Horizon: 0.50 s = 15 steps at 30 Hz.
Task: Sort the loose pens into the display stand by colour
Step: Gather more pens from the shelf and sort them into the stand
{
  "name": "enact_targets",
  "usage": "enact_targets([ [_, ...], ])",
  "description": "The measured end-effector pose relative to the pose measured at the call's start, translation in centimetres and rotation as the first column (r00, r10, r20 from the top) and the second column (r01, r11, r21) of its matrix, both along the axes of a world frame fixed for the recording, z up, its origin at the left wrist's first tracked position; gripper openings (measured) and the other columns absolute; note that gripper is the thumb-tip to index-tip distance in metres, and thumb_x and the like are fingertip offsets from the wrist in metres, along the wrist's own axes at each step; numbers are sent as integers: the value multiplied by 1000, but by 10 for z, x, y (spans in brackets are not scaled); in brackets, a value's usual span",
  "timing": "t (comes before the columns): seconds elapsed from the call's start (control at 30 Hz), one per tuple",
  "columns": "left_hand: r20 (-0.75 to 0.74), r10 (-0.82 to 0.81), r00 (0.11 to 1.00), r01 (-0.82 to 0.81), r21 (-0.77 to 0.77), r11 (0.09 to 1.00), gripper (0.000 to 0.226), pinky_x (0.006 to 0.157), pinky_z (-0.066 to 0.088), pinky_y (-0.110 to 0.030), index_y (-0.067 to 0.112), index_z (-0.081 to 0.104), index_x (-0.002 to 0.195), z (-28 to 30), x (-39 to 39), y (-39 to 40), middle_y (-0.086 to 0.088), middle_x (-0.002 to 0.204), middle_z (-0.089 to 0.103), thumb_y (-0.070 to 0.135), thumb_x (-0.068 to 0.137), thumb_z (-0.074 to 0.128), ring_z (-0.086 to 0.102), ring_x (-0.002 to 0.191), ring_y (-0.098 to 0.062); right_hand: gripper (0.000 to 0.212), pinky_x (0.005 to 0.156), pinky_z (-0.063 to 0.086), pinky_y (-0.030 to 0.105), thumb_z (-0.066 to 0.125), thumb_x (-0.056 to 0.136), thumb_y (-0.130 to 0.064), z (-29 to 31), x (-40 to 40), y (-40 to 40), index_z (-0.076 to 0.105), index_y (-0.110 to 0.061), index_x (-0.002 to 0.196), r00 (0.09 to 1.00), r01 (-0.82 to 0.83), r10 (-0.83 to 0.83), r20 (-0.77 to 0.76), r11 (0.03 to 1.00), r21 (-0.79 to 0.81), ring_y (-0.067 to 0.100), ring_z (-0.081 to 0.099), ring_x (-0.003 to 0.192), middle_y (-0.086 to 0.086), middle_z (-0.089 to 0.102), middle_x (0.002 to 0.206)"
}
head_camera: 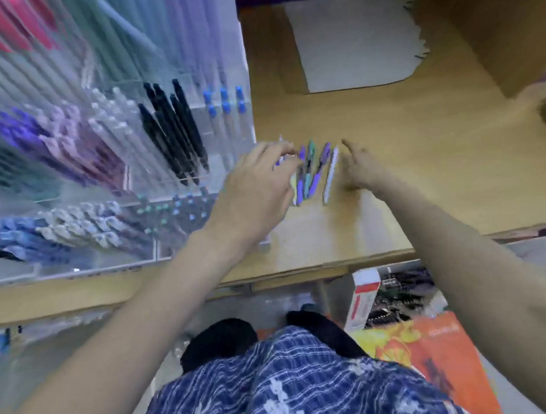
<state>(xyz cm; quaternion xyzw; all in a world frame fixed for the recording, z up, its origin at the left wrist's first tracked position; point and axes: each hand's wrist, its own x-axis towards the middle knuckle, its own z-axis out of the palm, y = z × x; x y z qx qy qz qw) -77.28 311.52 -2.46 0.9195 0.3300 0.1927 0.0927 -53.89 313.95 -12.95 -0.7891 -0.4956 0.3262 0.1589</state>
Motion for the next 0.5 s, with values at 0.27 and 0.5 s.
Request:
enact_targets([
  [0.27,-243,184,952,-224,-148,963,39,54,54,-34,2,67,87,-48,42,-21,-15,100,65,13,70,34,64,83,-32,48,100,28,27,50,89,-9,-21,-15,52,41,-6,136,930,-365,367,5,927,-82,29,37,129,23,38,136],
  [0.5,-499,313,808,-449,-177,876,41,105,32,-35,1,56,120,-82,61,-20,-24,128,49,9,80,53,39,126,-33,62,109,24,41,34,88,2,-5,-26,108,27,-18,146,855,-475,482,192,876,-85,40,30,132,18,26,147],
])
